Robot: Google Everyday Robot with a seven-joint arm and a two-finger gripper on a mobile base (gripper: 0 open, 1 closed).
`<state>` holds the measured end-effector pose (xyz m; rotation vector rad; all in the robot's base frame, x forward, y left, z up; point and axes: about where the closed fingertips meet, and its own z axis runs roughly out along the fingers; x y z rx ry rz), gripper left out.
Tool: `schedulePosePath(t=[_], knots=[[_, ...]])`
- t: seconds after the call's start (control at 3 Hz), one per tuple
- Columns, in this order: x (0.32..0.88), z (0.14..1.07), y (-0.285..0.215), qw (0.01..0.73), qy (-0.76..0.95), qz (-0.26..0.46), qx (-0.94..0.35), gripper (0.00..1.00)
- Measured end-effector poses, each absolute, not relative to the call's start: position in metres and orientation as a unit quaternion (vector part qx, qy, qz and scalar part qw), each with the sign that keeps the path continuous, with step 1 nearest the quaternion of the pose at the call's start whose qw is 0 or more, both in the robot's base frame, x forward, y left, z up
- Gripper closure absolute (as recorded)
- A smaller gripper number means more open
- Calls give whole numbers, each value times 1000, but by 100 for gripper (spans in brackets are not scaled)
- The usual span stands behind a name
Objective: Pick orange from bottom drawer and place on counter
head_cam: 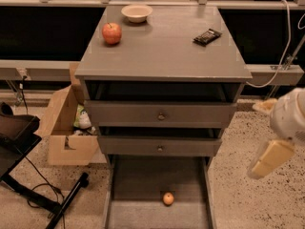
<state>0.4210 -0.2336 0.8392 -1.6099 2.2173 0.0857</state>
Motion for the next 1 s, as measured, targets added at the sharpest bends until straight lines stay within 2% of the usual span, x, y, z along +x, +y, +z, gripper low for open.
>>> schedulePosePath(t=[0.67,1.0], knots=[[446,682,-258,232,813,61,-530,0],[467,669,-261,258,816,50,-516,0]])
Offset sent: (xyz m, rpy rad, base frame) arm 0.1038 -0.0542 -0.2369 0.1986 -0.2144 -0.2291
